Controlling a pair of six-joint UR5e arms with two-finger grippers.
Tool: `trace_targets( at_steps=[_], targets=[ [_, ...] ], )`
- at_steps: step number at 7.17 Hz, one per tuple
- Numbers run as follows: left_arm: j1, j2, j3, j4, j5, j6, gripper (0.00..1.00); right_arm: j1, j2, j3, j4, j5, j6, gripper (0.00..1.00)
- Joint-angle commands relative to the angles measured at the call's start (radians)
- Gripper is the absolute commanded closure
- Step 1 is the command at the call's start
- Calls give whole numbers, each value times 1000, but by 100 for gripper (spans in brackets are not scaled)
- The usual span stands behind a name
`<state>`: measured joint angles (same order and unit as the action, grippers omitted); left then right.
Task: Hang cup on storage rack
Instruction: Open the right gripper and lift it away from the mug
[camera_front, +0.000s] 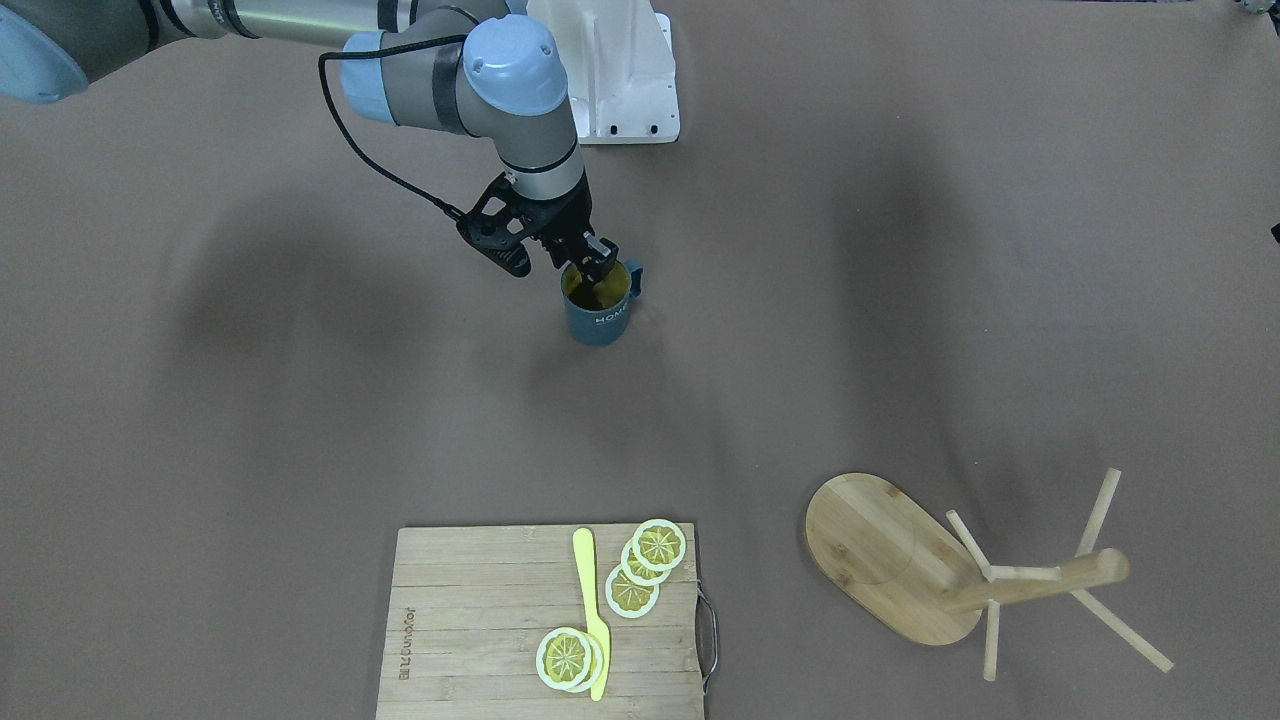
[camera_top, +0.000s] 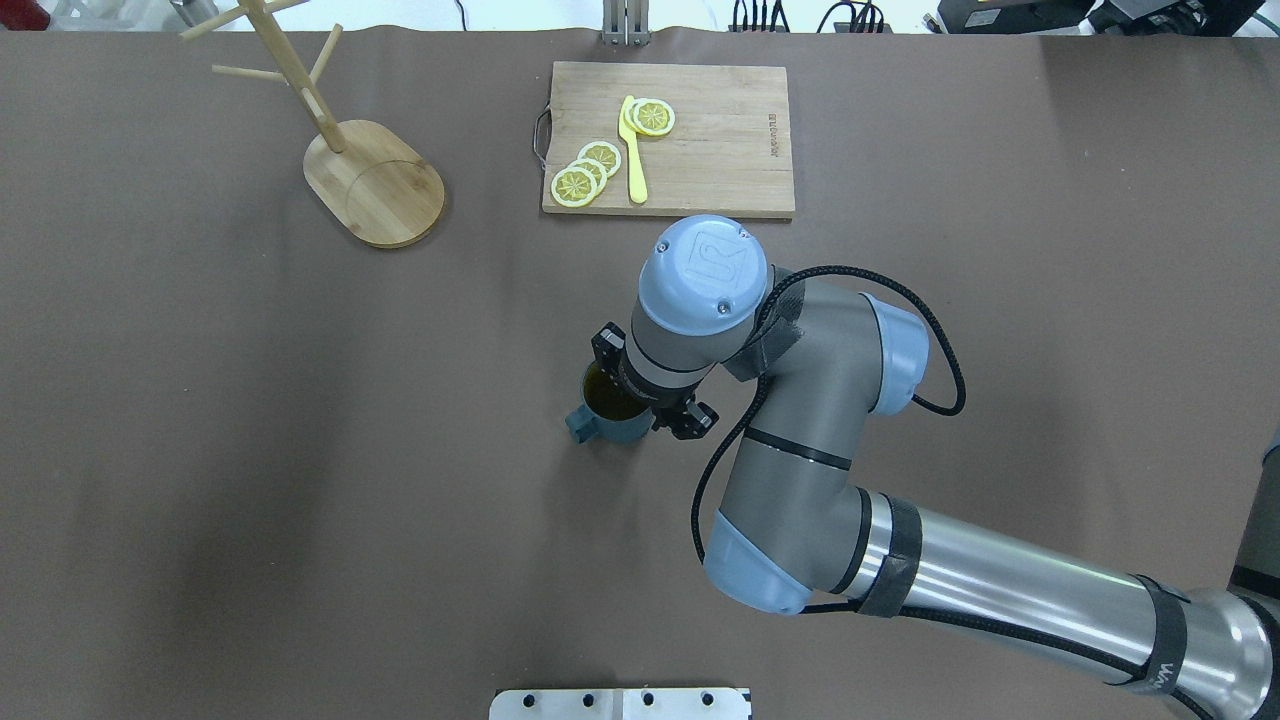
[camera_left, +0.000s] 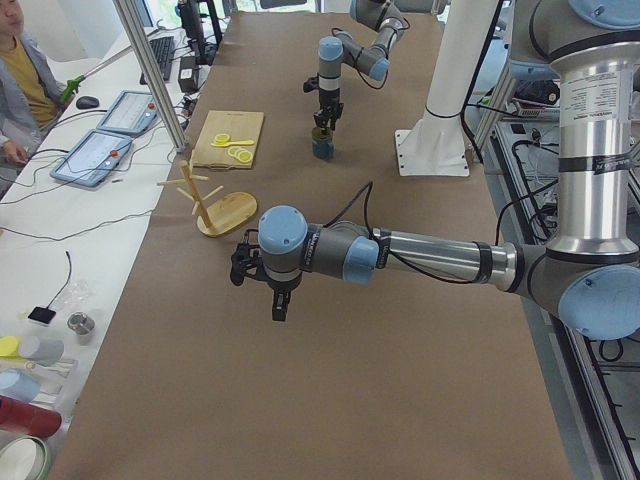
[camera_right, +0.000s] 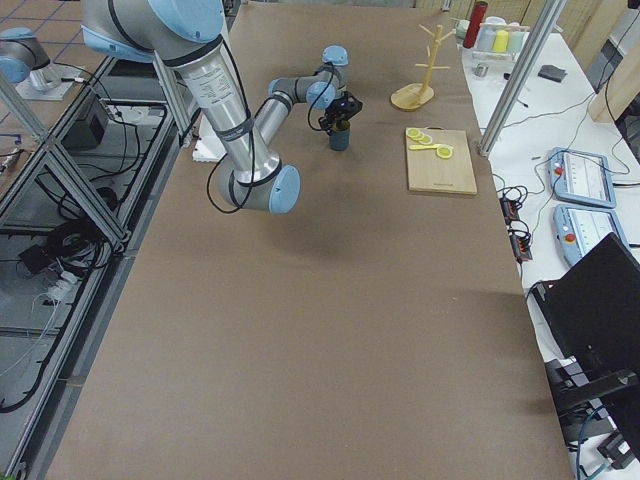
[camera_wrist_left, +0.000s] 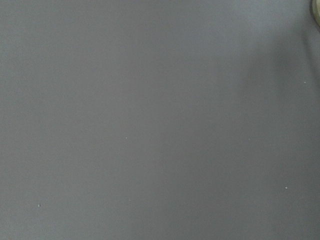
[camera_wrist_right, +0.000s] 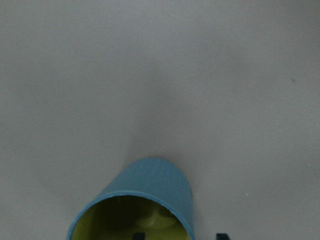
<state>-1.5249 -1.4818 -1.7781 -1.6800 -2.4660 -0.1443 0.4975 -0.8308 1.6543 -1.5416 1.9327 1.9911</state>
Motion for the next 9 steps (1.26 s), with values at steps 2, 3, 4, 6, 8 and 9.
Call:
trace_targets(
  at_steps=[2,3,4,6,8,9],
  targets=[
    [76,-23,-6,-172,-54,-287,3,218,-60,109,-11,234,-67,0],
    [135,-28,2,-358,-53,-402,3,289,-174,201,-11,288,-151,0],
    [190,-29,0,-504,-53,-470,3,365,-264,231,-12,340,-287,0],
    [306,-38,-4,-800,-42,-641,2,475,-364,222,-14,408,-501,0],
    [421,-125,2,-957,-1,-693,3,541,-433,185,-15,408,-723,0],
    [483,-185,-1,-974,59,-692,3,571,-439,144,-15,408,-800,0]
  ],
)
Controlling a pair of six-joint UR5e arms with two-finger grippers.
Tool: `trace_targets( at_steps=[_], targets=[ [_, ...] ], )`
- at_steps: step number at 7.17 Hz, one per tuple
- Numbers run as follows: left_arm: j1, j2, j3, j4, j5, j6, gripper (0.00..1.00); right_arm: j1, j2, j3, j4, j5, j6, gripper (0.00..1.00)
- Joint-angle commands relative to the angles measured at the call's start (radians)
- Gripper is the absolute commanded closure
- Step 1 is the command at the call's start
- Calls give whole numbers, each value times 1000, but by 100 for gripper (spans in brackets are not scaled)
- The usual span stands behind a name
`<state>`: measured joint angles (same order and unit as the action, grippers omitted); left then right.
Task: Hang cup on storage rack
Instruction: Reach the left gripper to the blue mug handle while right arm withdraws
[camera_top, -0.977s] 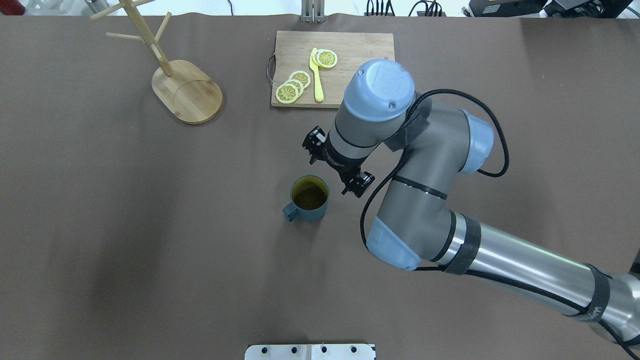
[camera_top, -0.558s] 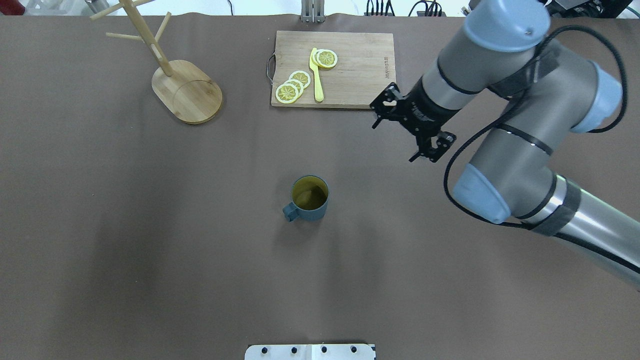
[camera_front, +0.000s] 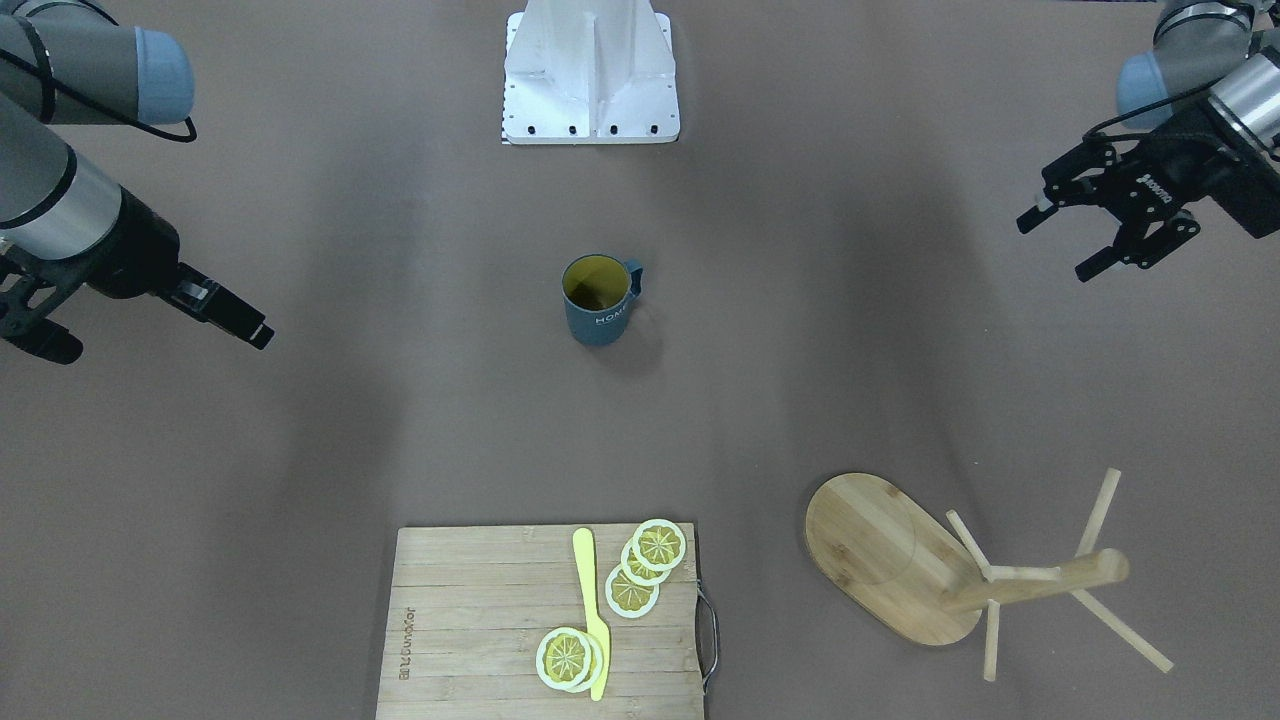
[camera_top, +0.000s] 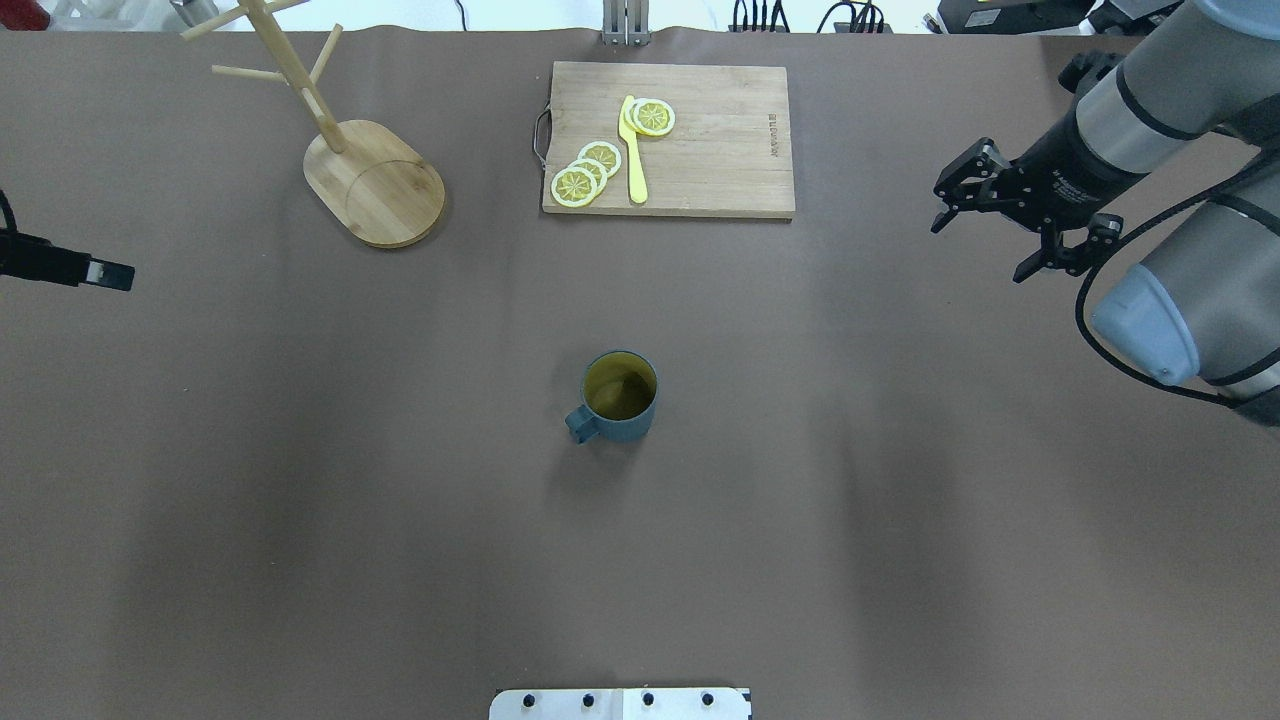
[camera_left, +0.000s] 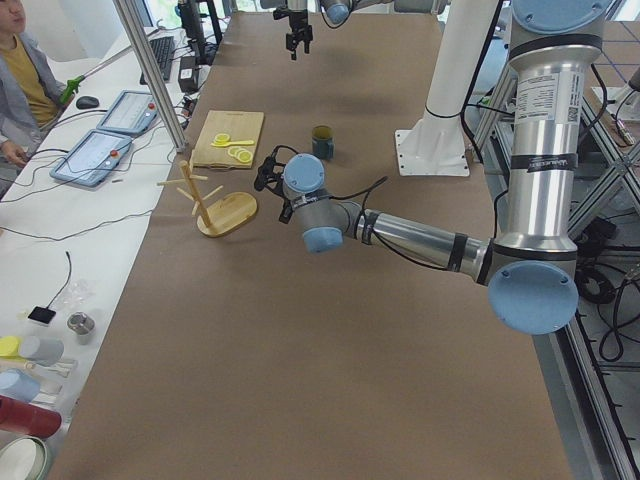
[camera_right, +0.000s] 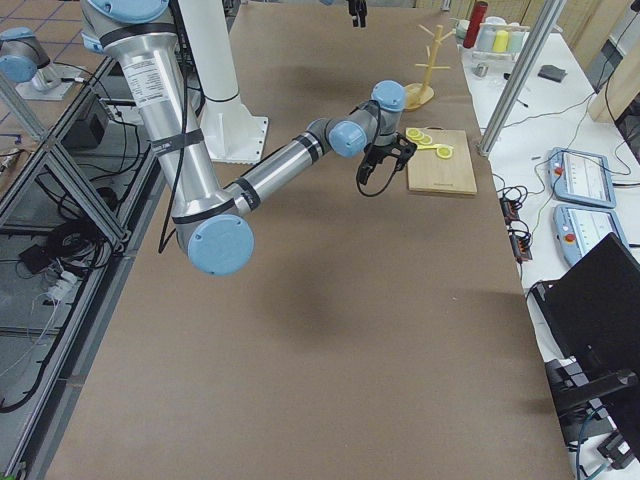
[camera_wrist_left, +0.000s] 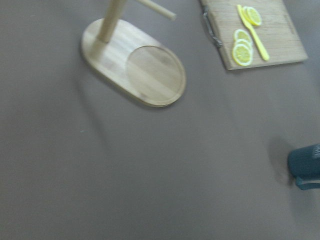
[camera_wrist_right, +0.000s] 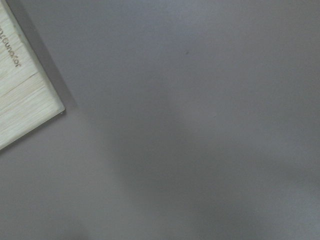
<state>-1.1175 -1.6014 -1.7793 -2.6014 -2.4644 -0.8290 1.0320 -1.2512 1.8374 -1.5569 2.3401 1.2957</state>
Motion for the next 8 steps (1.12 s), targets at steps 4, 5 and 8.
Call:
trace_targets(
  at_steps=[4,5,8],
  targets=[
    [394,-245,8,-52,429,57,7,138,-41,-177,3,-5,-387,0],
    [492,-250,8,-72,606,92,7,148,-42,-182,3,-10,-394,0],
    [810,-255,92,-207,1038,120,11,235,-40,-280,3,-13,-596,0]
  ],
)
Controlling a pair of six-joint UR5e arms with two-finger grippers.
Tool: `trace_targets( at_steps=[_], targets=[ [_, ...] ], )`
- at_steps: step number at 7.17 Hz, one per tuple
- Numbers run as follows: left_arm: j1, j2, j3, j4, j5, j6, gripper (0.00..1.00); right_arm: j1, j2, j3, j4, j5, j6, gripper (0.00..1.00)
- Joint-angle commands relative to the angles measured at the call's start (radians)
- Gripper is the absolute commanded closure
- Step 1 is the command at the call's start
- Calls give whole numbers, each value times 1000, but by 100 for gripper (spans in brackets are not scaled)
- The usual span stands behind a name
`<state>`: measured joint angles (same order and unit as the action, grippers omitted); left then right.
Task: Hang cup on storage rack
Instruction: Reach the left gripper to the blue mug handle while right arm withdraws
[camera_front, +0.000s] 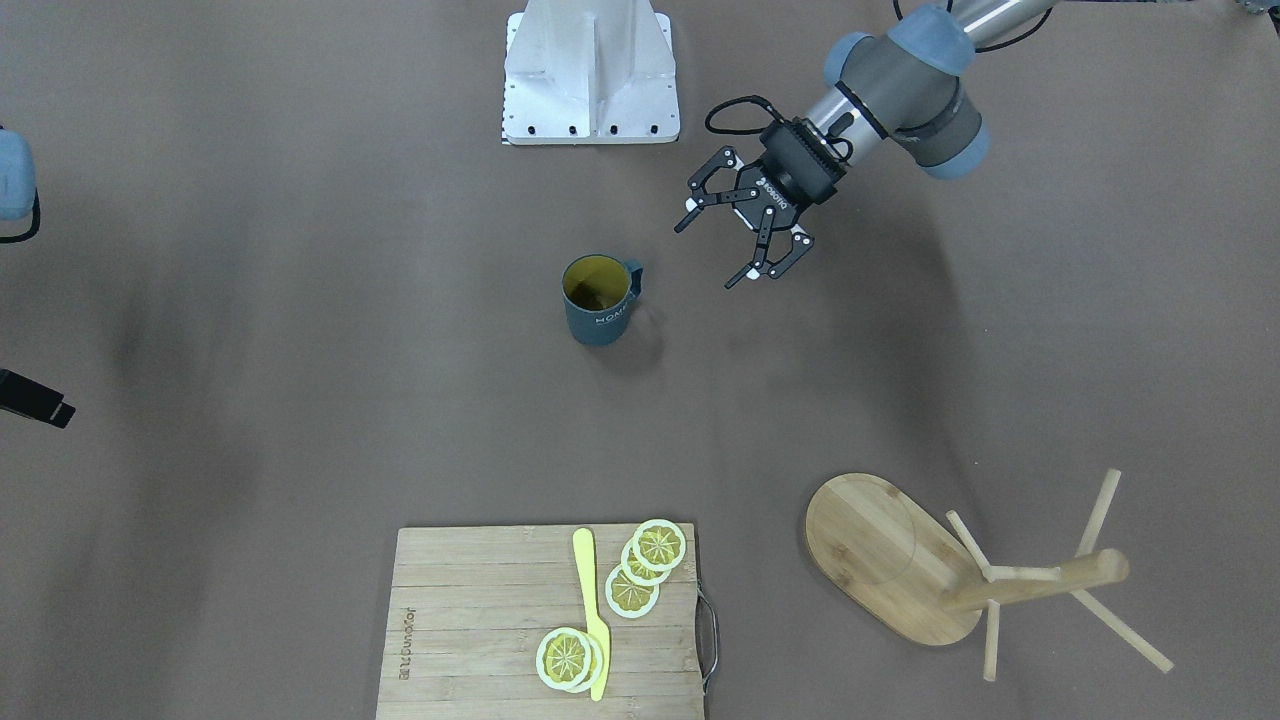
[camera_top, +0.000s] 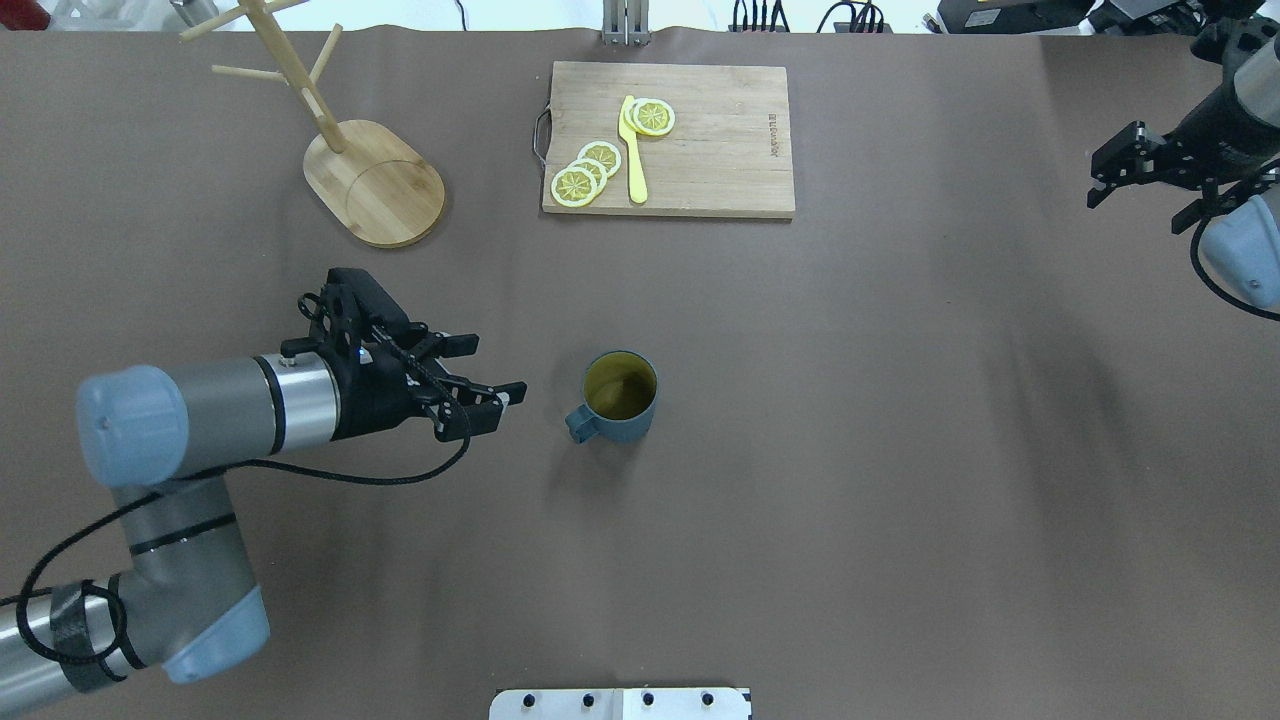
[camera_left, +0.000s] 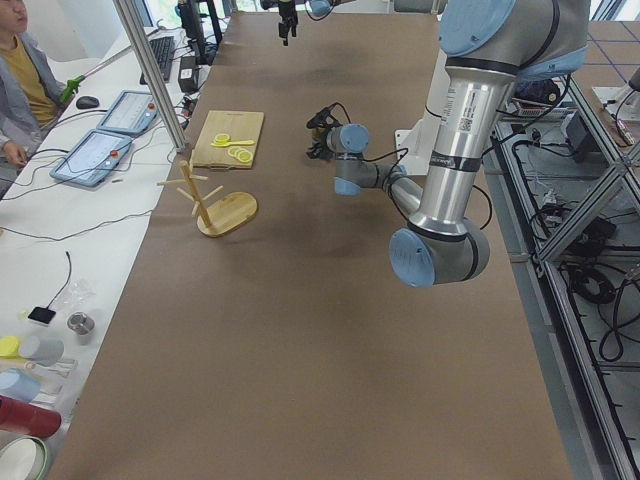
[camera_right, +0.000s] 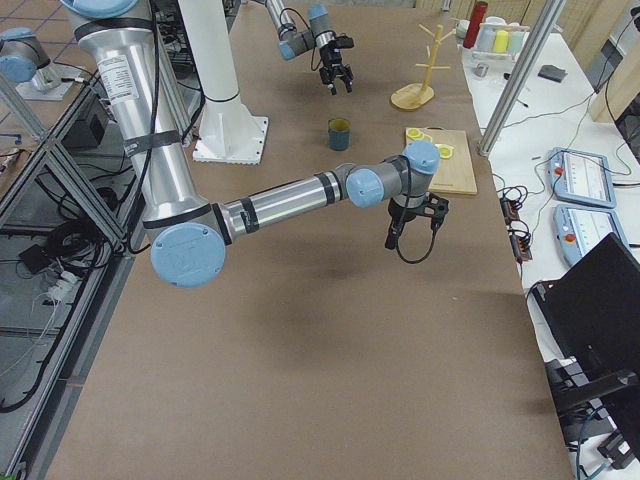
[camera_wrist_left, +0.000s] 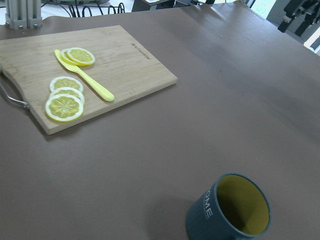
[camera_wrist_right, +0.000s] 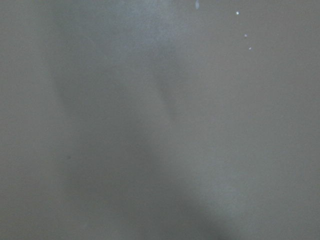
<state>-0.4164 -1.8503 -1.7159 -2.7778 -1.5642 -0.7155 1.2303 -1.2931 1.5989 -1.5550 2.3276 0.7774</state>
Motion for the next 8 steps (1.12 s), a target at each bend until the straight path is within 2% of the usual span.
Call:
trace_targets(
  at_steps=[1,2,5,7,8],
  targets=[
    [143,-12,41,-34,180,7,11,37,6,-53,1,-1,-85,0],
    [165,-20,57,-31,220,8,11,38,5,-51,1,1,-86,0],
    [166,-121,157,-31,260,8,11,37,6,-53,3,-1,-86,0],
    [166,-121,159,-28,262,10,19,37,5,-53,3,-1,-86,0],
    [165,-121,159,-26,262,27,27,37,5,-53,3,-2,-86,0]
  ],
)
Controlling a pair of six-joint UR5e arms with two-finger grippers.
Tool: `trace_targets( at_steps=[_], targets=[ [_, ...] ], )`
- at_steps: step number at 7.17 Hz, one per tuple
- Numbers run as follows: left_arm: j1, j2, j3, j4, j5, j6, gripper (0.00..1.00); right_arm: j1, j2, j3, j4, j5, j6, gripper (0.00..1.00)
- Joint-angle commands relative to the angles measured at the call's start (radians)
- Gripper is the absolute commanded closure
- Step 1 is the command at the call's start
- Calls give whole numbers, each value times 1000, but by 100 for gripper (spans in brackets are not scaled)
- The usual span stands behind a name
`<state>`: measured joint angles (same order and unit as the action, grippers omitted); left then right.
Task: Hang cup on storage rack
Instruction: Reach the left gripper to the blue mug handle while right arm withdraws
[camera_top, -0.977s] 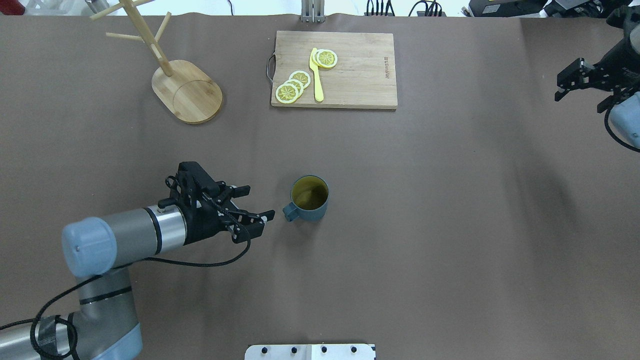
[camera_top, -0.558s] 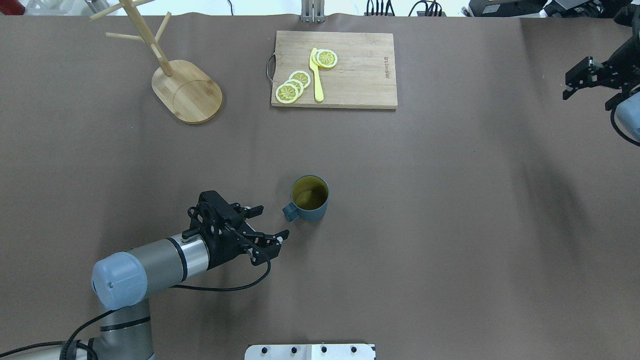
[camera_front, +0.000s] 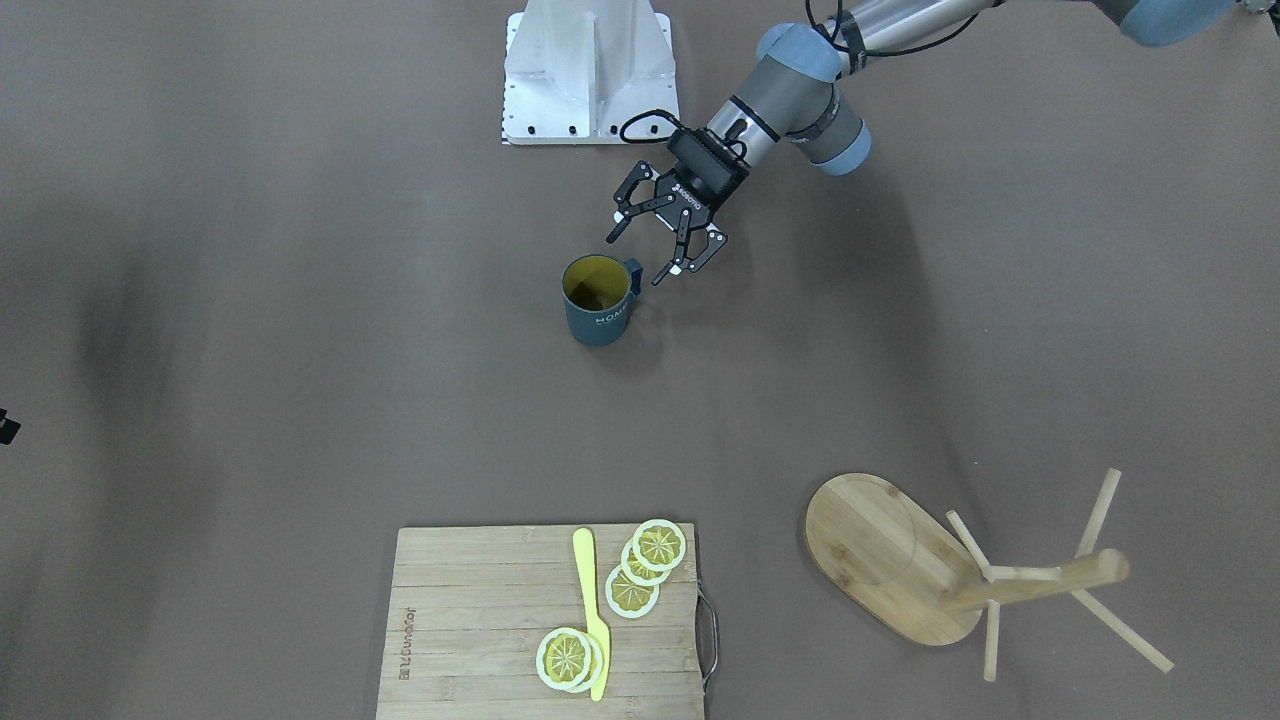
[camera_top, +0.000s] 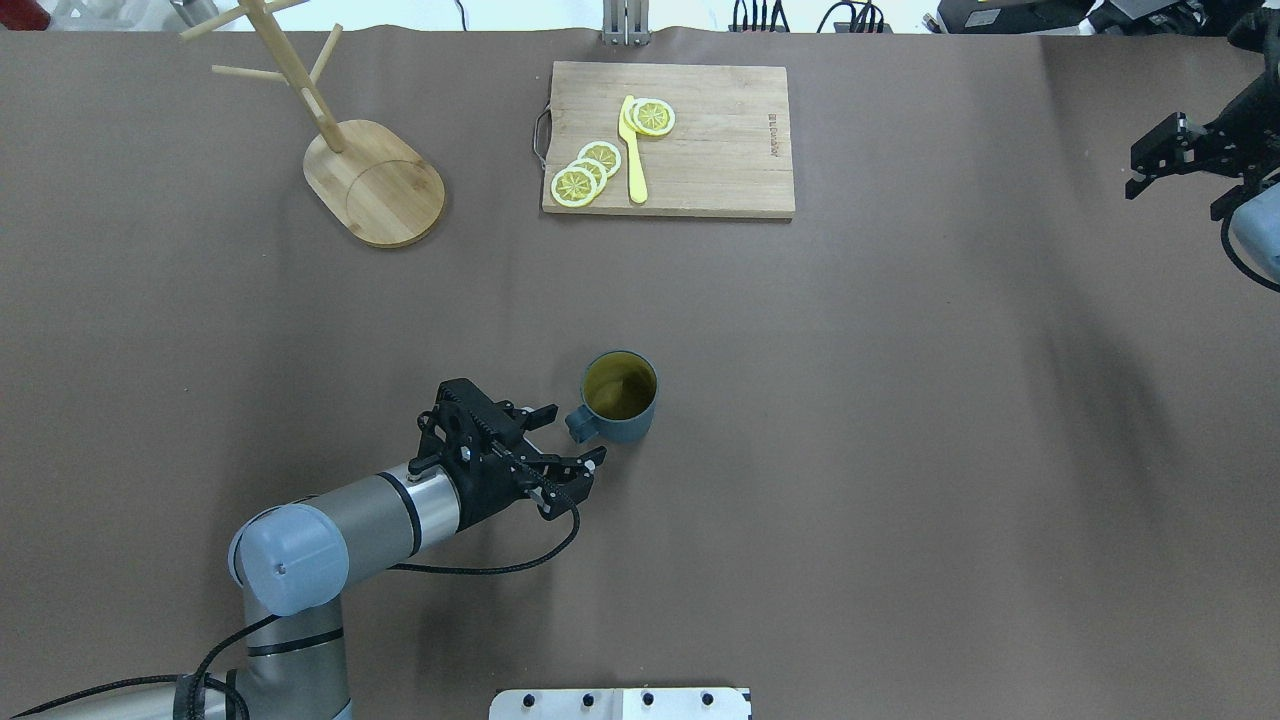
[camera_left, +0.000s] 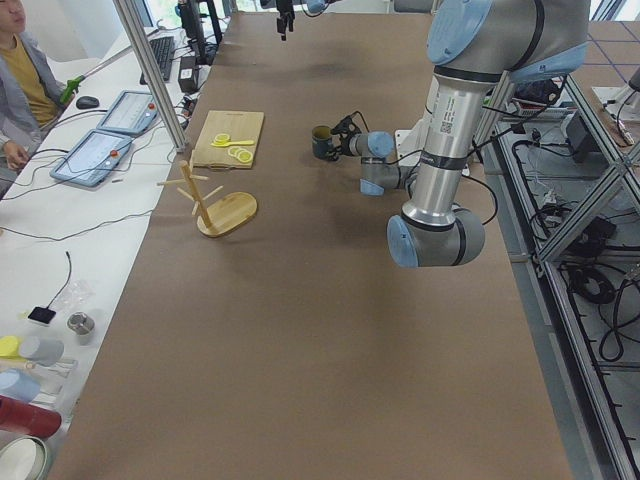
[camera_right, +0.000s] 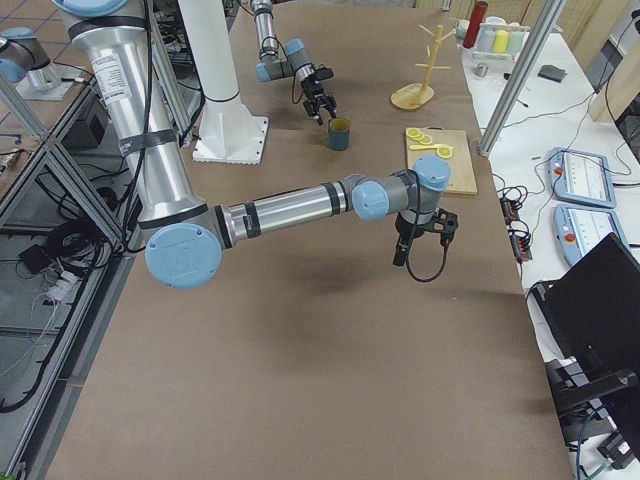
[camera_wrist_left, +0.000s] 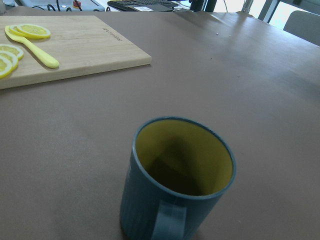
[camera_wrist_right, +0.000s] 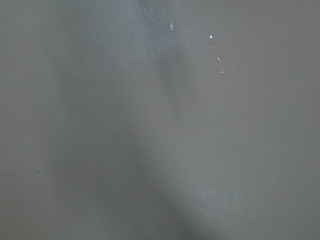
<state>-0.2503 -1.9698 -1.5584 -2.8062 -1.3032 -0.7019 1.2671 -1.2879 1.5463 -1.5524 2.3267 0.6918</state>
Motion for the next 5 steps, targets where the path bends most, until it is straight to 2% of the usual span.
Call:
trace_targets(
  at_steps=[1,2,3,5],
  targets=[
    [-1,-3,0,1,1,13,42,0,-1,0,0,-1,0,0],
    [-1,-1,0,-6,-1,13,49,0,-1,0,0,-1,0,0],
    [-1,-4,-3,-7,-4,13,62,0,-2,0,0,-1,0,0],
    [-1,-6,-15,-10,-7,-7,93,2,-4,0,0,-3,0,0]
  ],
)
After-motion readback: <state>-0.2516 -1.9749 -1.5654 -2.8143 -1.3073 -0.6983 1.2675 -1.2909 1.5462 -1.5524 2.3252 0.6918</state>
